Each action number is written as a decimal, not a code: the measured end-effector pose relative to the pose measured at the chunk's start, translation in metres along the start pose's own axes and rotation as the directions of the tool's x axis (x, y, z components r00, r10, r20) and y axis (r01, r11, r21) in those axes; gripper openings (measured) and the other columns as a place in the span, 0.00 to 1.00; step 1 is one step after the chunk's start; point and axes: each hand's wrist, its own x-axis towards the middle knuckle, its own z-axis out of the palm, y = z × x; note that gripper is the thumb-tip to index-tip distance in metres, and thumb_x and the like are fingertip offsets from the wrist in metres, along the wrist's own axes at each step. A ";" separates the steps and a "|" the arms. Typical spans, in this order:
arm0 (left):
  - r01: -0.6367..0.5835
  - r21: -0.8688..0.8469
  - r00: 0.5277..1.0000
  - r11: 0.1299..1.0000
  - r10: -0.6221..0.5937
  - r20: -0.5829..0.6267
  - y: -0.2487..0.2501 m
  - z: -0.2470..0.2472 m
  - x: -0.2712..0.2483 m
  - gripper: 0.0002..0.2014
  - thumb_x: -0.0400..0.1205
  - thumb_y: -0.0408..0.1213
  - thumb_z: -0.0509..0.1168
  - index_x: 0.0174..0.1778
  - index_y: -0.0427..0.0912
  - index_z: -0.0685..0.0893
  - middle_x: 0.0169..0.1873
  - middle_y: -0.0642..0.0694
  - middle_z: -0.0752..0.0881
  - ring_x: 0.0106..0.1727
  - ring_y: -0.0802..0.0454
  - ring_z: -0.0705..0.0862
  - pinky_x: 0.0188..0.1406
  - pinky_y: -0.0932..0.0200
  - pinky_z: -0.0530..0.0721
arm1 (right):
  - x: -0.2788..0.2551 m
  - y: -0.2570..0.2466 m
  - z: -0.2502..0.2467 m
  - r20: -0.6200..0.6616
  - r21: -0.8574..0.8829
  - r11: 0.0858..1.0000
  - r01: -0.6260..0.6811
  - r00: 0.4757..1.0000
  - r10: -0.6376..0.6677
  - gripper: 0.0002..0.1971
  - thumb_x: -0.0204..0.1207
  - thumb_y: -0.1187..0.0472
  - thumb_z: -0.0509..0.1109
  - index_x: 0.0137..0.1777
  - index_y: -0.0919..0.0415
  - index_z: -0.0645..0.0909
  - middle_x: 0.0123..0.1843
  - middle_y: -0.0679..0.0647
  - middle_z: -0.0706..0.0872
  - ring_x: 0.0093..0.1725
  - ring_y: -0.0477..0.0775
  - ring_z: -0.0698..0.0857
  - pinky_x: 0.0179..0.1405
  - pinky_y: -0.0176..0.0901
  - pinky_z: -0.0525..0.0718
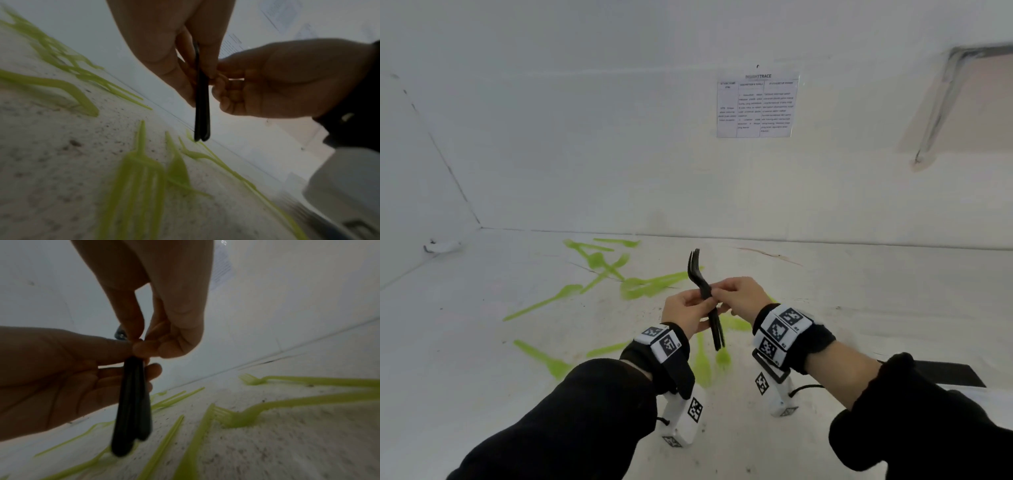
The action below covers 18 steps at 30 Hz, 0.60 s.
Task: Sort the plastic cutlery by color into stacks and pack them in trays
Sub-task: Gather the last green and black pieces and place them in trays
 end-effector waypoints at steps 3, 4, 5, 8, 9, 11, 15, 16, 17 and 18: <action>-0.014 0.064 1.000 0.998 0.014 -0.001 -0.003 -0.011 0.003 0.05 0.81 0.28 0.65 0.50 0.35 0.84 0.36 0.46 0.88 0.29 0.57 0.88 0.34 0.64 0.87 | 0.001 -0.004 0.000 0.076 -0.090 0.996 -0.003 0.997 0.010 0.13 0.77 0.62 0.66 0.61 0.56 0.79 0.46 0.54 0.87 0.35 0.46 0.85 0.28 0.27 0.75; -0.010 0.091 1.000 0.996 0.012 -0.016 -0.004 -0.015 0.006 0.05 0.82 0.27 0.63 0.50 0.36 0.83 0.35 0.47 0.86 0.26 0.59 0.87 0.32 0.65 0.85 | 0.003 -0.007 -0.006 0.090 -0.138 0.990 -0.020 0.995 0.033 0.14 0.77 0.63 0.66 0.62 0.56 0.79 0.48 0.54 0.86 0.33 0.45 0.84 0.27 0.28 0.76; -0.002 0.109 1.000 0.994 0.005 -0.027 -0.003 -0.020 0.009 0.05 0.82 0.27 0.62 0.50 0.36 0.81 0.35 0.47 0.85 0.24 0.60 0.86 0.31 0.65 0.83 | 0.005 -0.006 -0.016 0.080 -0.209 0.977 -0.046 0.995 0.064 0.14 0.77 0.66 0.64 0.62 0.57 0.80 0.49 0.53 0.85 0.33 0.45 0.82 0.28 0.29 0.78; 0.021 0.127 1.000 0.992 -0.019 -0.020 0.000 -0.033 0.017 0.06 0.85 0.26 0.56 0.52 0.36 0.78 0.34 0.47 0.82 0.24 0.59 0.84 0.31 0.62 0.80 | 0.012 0.006 -0.059 -0.083 -0.537 0.824 -0.178 0.984 0.159 0.16 0.78 0.70 0.59 0.60 0.59 0.83 0.62 0.56 0.84 0.52 0.53 0.84 0.48 0.33 0.82; 0.024 0.128 1.000 0.992 -0.022 -0.016 0.002 -0.036 0.019 0.07 0.85 0.26 0.55 0.53 0.36 0.78 0.34 0.47 0.81 0.23 0.60 0.84 0.30 0.62 0.80 | 0.011 0.014 -0.073 -0.145 -0.639 0.731 -0.239 0.971 0.191 0.16 0.78 0.69 0.59 0.61 0.59 0.83 0.65 0.57 0.82 0.61 0.56 0.82 0.57 0.37 0.80; 0.022 0.144 1.000 0.989 -0.019 -0.021 0.003 -0.042 0.023 0.09 0.86 0.26 0.54 0.57 0.35 0.77 0.35 0.47 0.81 0.21 0.61 0.82 0.28 0.64 0.80 | 0.007 0.031 -0.090 -0.200 -0.763 0.546 -0.345 0.930 0.309 0.12 0.78 0.63 0.65 0.60 0.62 0.81 0.62 0.57 0.83 0.61 0.57 0.81 0.56 0.40 0.80; 0.018 0.208 0.999 0.978 -0.010 -0.041 0.001 -0.048 0.033 0.13 0.86 0.25 0.52 0.64 0.31 0.76 0.34 0.48 0.79 0.25 0.55 0.75 0.22 0.67 0.73 | 0.001 0.055 -0.084 -0.204 -0.857 0.336 -0.392 0.855 0.477 0.19 0.78 0.52 0.68 0.29 0.60 0.68 0.30 0.50 0.73 0.33 0.49 0.76 0.31 0.37 0.73; 0.015 0.221 0.999 0.975 -0.006 -0.041 0.001 -0.049 0.035 0.13 0.86 0.26 0.52 0.64 0.31 0.76 0.34 0.48 0.78 0.26 0.54 0.73 0.21 0.67 0.72 | 0.002 0.058 -0.081 -0.209 -0.859 0.329 -0.391 0.857 0.471 0.22 0.78 0.53 0.67 0.26 0.58 0.64 0.29 0.50 0.71 0.31 0.49 0.74 0.32 0.37 0.73; 0.010 0.233 0.999 0.972 -0.001 -0.038 0.001 -0.049 0.036 0.14 0.86 0.26 0.52 0.64 0.31 0.76 0.34 0.48 0.78 0.26 0.54 0.72 0.20 0.67 0.71 | 0.002 0.057 -0.078 -0.203 -0.863 0.332 -0.380 0.863 0.462 0.21 0.78 0.55 0.67 0.26 0.58 0.65 0.31 0.52 0.73 0.32 0.51 0.76 0.35 0.37 0.73; 0.004 0.244 0.999 0.970 0.004 -0.032 0.002 -0.050 0.037 0.14 0.86 0.26 0.52 0.64 0.32 0.76 0.34 0.48 0.77 0.26 0.54 0.71 0.21 0.67 0.71 | 0.001 0.054 -0.076 -0.203 -0.859 0.336 -0.386 0.859 0.470 0.17 0.78 0.57 0.67 0.29 0.57 0.70 0.35 0.54 0.77 0.38 0.53 0.79 0.39 0.37 0.74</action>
